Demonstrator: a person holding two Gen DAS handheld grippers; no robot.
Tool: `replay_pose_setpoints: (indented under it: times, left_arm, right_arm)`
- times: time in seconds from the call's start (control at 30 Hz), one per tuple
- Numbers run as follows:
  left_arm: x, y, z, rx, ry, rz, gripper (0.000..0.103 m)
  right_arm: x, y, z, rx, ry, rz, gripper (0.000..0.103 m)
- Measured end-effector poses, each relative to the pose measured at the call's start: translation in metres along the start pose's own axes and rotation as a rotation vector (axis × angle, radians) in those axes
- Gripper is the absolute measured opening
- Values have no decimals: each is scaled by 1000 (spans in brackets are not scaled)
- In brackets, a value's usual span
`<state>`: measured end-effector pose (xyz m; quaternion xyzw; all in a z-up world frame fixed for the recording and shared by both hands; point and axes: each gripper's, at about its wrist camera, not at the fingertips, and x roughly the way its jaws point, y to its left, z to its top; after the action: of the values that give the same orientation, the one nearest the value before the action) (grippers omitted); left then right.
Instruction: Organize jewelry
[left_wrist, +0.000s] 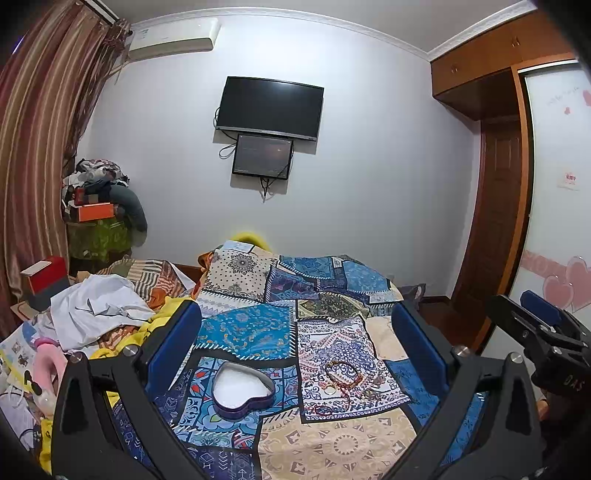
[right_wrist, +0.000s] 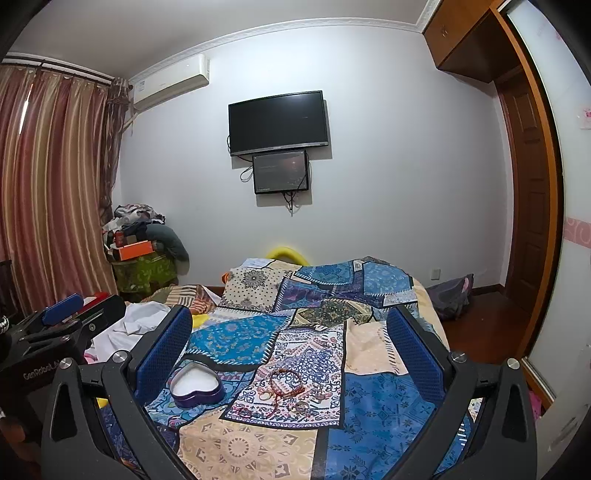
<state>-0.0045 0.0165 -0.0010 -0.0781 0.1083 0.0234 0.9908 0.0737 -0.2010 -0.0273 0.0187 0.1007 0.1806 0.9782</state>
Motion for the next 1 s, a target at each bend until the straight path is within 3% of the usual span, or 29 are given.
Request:
replay_pose_setpoints:
  times: [1.0]
  left_arm:
    - [3, -2, -5, -15, 6, 16, 103]
  right_arm:
    - [-1, 1, -1, 0, 1, 1, 103]
